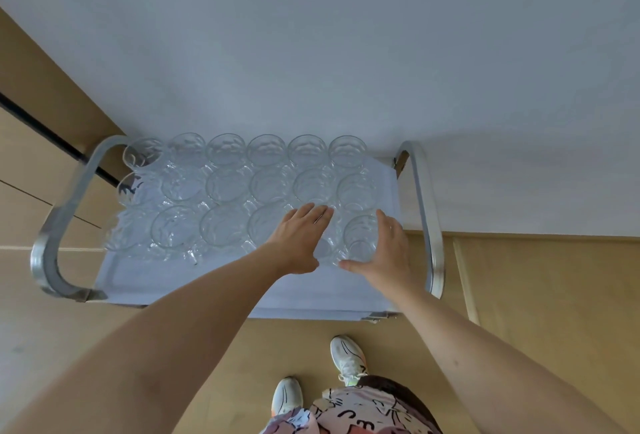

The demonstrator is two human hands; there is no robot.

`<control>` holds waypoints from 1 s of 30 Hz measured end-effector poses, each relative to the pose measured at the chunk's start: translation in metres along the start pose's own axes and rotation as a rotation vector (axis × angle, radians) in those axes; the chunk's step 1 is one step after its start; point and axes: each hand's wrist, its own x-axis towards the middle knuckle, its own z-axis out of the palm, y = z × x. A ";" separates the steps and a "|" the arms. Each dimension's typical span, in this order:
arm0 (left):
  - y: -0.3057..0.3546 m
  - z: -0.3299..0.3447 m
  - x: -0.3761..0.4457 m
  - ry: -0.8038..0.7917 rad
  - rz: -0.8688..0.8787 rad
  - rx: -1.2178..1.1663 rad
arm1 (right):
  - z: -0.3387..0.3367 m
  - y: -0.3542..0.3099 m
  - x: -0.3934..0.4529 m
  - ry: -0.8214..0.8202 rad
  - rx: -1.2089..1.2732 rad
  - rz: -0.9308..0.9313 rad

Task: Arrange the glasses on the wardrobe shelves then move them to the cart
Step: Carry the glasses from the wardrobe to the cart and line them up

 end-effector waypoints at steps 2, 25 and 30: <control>0.002 -0.008 0.000 0.030 0.000 -0.056 | -0.006 -0.005 -0.001 0.024 -0.004 -0.001; 0.088 -0.160 -0.036 0.399 0.350 -0.097 | -0.148 -0.052 -0.116 0.551 -0.139 0.015; 0.142 -0.183 -0.044 0.441 0.456 -0.084 | -0.182 -0.041 -0.157 0.651 -0.166 0.050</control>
